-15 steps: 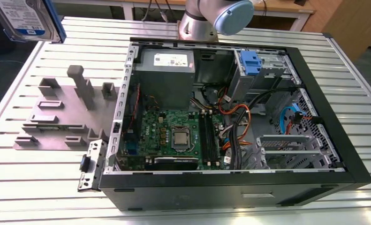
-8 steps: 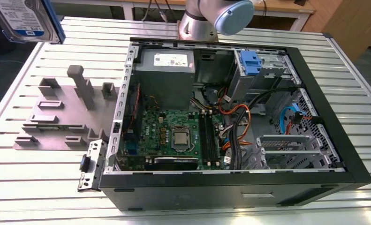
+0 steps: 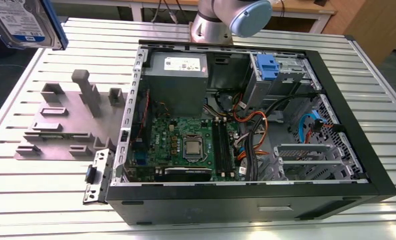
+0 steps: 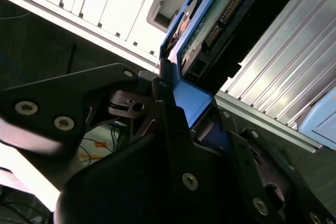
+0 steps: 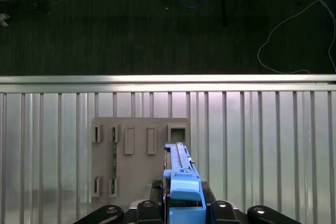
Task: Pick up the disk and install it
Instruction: 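Pick up the disk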
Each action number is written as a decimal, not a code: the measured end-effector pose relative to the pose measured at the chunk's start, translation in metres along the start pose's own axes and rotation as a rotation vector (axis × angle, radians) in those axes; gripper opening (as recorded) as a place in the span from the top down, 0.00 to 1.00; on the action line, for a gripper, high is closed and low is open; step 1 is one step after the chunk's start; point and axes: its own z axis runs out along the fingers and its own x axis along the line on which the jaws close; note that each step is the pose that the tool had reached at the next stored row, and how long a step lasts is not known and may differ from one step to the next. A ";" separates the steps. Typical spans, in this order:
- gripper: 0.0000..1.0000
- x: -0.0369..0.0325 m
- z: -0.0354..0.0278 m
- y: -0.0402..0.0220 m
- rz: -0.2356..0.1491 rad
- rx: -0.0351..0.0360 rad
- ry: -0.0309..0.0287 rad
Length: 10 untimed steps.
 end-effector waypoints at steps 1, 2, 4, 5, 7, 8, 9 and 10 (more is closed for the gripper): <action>0.64 0.0000 0.0000 0.0000 -0.002 -0.0001 0.0005; 0.64 0.0001 0.0000 0.0000 -0.004 -0.0001 0.0007; 0.64 0.0002 0.0000 0.0000 -0.004 -0.0002 0.0008; 0.64 0.0003 -0.0002 0.0000 -0.004 -0.0003 0.0008; 0.64 0.0002 -0.0017 0.0001 -0.004 -0.0001 0.0008; 0.64 0.0002 -0.0031 0.0001 -0.004 0.0000 0.0007; 0.64 0.0001 -0.0049 0.0001 -0.004 0.0000 0.0007; 0.64 0.0000 -0.0068 0.0001 -0.004 -0.0001 0.0008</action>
